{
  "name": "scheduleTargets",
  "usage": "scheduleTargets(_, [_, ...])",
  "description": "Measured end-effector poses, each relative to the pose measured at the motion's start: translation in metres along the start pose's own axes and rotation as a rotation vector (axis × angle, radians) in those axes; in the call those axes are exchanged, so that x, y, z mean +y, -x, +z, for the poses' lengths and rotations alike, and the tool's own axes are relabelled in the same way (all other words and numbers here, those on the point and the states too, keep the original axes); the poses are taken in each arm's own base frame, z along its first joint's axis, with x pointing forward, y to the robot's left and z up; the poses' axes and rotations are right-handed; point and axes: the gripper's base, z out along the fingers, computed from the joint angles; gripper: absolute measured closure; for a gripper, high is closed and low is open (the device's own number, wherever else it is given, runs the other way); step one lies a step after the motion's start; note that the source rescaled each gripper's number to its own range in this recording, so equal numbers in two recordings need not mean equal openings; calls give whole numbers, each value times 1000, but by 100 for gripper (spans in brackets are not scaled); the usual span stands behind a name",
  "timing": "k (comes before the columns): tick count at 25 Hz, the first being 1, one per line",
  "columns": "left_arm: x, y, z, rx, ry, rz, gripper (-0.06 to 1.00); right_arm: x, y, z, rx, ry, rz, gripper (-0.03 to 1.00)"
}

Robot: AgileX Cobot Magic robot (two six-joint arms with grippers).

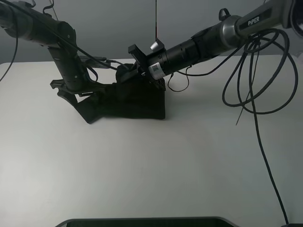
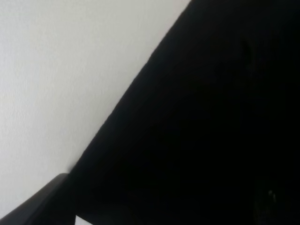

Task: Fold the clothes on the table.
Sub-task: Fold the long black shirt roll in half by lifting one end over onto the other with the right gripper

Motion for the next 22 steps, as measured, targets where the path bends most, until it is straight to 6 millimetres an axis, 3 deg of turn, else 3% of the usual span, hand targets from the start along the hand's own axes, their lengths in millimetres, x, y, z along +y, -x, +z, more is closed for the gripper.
scheduleTargets(5, [0,0,0,0,0,7,-5,-6,-2,21,-13,44,18,83])
scheduleTargets(13, [-3,-1,-2,24,-25,5,-5,-18,0,28,-46,30,32,83])
scheduleTargets(17, [-5,9,-18,26,-41,5,-5,-18,0,28,-47,28,32,83])
scheduleTargets(22, [-9,29,-52,2,-52,12,-5,-18,0,28,-47,28,30,83])
